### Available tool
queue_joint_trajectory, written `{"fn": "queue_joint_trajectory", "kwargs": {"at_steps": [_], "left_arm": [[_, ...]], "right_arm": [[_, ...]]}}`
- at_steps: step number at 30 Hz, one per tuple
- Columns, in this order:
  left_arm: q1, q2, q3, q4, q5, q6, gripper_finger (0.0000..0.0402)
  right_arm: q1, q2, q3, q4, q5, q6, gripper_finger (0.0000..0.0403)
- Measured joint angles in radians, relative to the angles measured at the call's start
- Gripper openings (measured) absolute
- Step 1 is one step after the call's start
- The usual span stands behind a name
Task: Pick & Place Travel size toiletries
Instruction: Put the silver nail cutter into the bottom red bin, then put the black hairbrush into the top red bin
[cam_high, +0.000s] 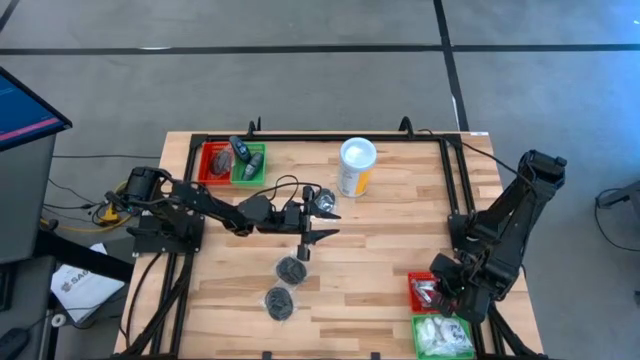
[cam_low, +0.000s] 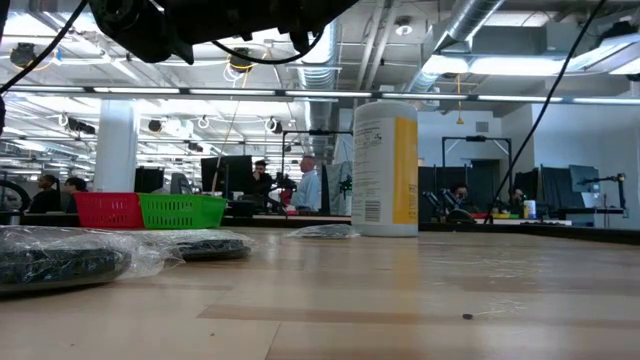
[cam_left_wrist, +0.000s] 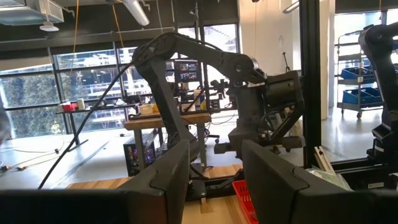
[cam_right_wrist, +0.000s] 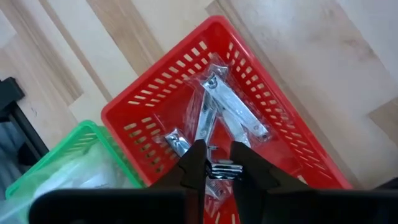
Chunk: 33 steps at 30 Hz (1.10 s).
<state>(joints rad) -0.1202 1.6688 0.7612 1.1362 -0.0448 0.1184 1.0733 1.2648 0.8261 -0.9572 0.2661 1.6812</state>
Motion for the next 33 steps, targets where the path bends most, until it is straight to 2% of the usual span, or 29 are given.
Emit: {"fn": "queue_joint_trajectory", "kwargs": {"at_steps": [9,25,33], "left_arm": [[0.000,0.000,0.000,-0.002,0.000,0.000,0.0138],[0.000,0.000,0.000,-0.006,0.000,0.000,0.0138],[0.012,0.000,0.000,-0.082,-0.004,0.000,0.0138]], "right_arm": [[0.000,0.000,0.000,-0.011,0.000,-0.016,0.0067],[-0.003,0.000,0.000,-0.014,0.026,-0.024,0.0071],[-0.048,0.000,0.001,0.005,0.132,-0.147,0.0071]]}}
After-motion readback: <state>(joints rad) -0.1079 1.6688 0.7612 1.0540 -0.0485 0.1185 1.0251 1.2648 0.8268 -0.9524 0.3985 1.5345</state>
